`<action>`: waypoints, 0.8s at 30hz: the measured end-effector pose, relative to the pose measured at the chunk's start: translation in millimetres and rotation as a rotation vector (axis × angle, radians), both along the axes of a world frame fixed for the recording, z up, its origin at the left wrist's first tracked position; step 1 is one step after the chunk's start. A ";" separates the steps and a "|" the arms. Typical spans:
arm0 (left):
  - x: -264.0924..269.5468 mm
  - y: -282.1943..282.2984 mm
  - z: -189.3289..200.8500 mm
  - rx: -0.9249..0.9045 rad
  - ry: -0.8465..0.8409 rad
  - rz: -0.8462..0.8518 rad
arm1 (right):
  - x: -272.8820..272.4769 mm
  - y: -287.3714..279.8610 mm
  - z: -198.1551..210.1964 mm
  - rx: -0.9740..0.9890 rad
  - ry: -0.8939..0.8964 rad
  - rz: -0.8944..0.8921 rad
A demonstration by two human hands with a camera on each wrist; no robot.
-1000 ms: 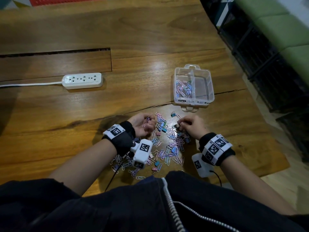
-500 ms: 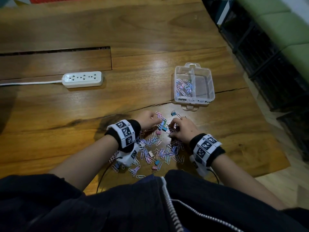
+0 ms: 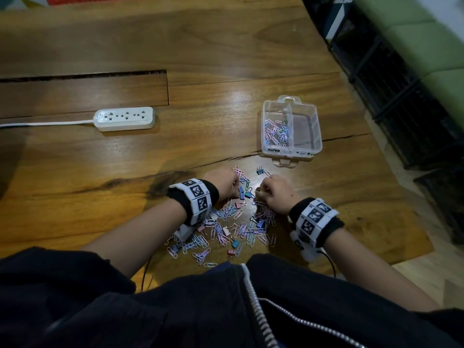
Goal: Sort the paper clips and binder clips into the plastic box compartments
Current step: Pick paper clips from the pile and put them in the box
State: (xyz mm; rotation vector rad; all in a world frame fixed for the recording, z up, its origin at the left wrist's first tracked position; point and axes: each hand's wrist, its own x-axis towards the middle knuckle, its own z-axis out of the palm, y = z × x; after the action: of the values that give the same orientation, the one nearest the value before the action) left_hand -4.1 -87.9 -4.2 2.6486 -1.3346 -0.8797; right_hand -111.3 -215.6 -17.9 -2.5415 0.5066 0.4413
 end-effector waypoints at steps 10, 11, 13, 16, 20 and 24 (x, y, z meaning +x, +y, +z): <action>21.3 13.6 1.0 -0.374 0.867 0.747 | 3.4 -19.6 24.7 1.135 -0.220 -0.622; 24.1 14.2 1.5 -0.483 1.017 0.860 | 3.9 -19.6 26.8 1.166 -0.215 -0.629; 29.1 14.0 3.6 -0.632 1.207 0.982 | 5.6 -18.6 27.5 1.177 -0.195 -0.632; 32.5 8.3 8.6 -0.698 1.286 1.017 | 8.3 -15.1 25.5 1.276 -0.181 -0.706; 26.7 -9.3 13.0 -0.564 1.033 1.006 | 8.0 -12.4 22.5 1.305 -0.210 -0.795; 13.6 -29.4 7.9 -0.220 0.410 0.613 | 2.1 -11.8 21.2 1.254 -0.206 -0.780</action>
State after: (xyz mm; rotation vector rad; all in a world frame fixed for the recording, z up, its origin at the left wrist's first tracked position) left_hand 9.5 -117.3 3.7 2.3072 -0.4529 -1.0192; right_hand -109.2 -227.4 3.3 -1.0557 0.7574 0.1030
